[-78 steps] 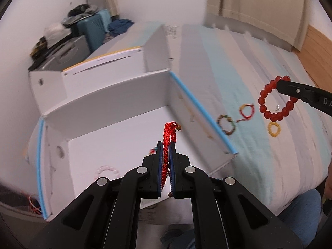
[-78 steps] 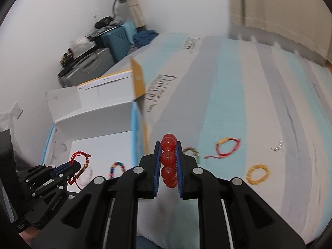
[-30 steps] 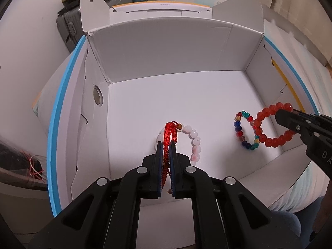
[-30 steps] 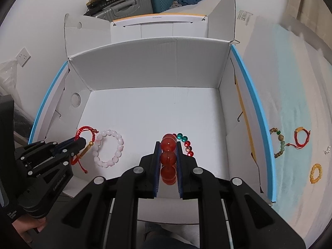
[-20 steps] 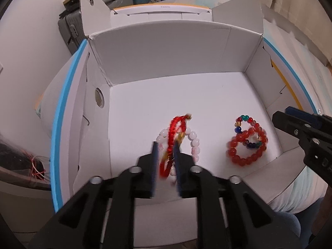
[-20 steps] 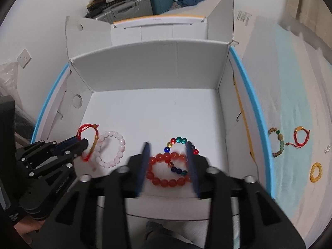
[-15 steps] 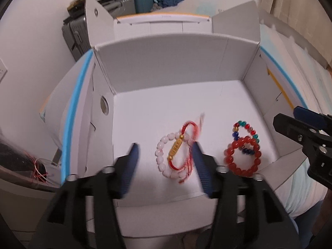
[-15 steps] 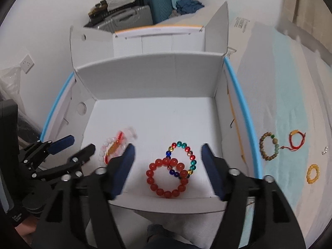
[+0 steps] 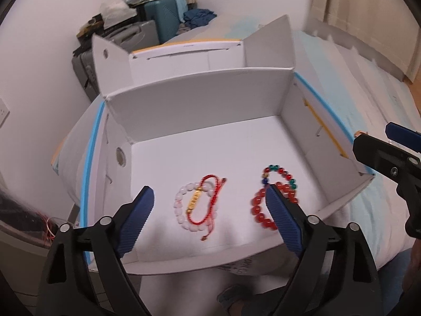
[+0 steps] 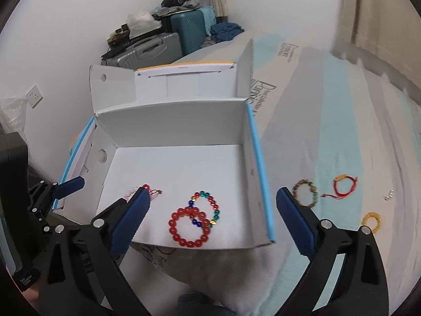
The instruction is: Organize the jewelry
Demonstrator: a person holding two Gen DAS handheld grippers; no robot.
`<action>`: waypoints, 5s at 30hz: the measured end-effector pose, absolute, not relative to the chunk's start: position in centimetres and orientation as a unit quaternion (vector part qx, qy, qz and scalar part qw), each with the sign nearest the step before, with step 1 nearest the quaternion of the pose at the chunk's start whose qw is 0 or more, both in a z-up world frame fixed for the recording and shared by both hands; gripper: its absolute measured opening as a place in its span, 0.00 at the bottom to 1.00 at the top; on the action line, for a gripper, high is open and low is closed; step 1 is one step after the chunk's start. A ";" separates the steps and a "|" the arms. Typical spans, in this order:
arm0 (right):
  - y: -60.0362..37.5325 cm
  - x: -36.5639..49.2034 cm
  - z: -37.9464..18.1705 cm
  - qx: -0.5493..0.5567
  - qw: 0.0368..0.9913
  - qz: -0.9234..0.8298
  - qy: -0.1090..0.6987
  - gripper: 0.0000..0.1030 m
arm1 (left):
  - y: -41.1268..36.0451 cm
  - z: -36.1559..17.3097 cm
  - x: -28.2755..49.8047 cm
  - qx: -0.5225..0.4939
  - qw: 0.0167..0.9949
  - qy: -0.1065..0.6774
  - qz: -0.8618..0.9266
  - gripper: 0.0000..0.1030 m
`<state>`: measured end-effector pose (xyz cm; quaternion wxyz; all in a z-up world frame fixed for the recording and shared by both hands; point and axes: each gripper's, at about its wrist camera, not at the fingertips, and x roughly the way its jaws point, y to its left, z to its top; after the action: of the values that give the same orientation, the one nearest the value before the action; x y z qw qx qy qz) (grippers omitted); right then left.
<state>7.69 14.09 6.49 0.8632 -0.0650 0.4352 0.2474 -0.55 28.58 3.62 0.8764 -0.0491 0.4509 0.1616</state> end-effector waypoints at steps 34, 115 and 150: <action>-8.4 11.4 6.4 -0.005 0.898 0.086 0.431 0.93 | 8.4 4.0 8.7 0.002 0.904 0.428 0.012 0.94; -19.2 20.6 -10.0 0.093 0.860 0.060 0.499 0.09 | 3.7 -8.9 21.0 -0.013 0.884 0.467 -0.026 0.14; -19.1 20.2 -9.2 0.092 0.866 0.070 0.486 0.09 | 3.3 -9.0 19.5 0.038 0.882 0.469 -0.006 0.73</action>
<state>20.20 -19.08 -9.20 0.8665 0.0918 0.4857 0.0703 19.50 3.32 -9.00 0.8823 0.0380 0.4691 -0.0057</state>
